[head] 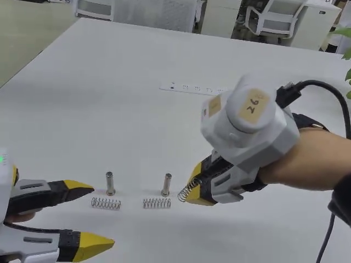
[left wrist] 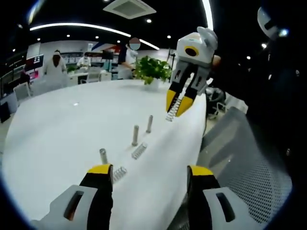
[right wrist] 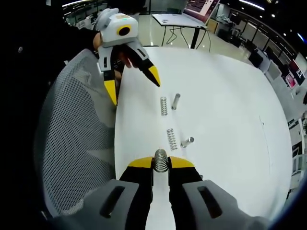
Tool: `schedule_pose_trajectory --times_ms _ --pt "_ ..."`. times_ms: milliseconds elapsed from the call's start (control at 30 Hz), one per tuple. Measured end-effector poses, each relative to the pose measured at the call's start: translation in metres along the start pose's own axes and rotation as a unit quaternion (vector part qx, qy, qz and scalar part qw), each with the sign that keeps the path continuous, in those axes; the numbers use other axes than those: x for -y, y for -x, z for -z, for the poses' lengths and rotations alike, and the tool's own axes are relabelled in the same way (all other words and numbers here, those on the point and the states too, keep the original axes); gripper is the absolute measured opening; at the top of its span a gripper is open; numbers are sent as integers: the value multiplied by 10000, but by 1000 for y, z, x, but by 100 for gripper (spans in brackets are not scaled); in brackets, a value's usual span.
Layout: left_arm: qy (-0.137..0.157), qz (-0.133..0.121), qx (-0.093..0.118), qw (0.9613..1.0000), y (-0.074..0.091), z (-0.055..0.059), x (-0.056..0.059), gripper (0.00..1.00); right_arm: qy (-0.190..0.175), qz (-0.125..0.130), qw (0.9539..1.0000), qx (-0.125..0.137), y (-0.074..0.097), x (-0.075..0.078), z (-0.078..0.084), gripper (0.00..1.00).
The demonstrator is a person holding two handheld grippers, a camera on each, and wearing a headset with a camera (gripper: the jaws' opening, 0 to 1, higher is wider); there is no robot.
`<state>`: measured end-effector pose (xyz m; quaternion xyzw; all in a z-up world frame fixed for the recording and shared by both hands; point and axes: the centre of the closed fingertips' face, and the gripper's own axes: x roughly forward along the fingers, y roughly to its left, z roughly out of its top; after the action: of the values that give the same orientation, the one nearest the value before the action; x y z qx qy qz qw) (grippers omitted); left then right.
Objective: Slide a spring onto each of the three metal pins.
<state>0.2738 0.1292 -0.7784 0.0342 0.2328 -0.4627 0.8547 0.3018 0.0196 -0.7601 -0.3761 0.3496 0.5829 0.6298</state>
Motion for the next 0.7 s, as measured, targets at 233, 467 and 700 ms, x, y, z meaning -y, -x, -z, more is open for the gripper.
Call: schedule_pose_trajectory --times_ms 233,467,700 --pt "137 -157 116 9997 4 1 -2 62 -96 94 9999 -39 9 9 7 8" --pt "262 -219 220 9992 6 2 -1 63 -181 181 9996 -136 17 19 17 8" --pt "321 -240 259 9989 6 2 0 65 -251 300 9988 -282 26 31 28 8"
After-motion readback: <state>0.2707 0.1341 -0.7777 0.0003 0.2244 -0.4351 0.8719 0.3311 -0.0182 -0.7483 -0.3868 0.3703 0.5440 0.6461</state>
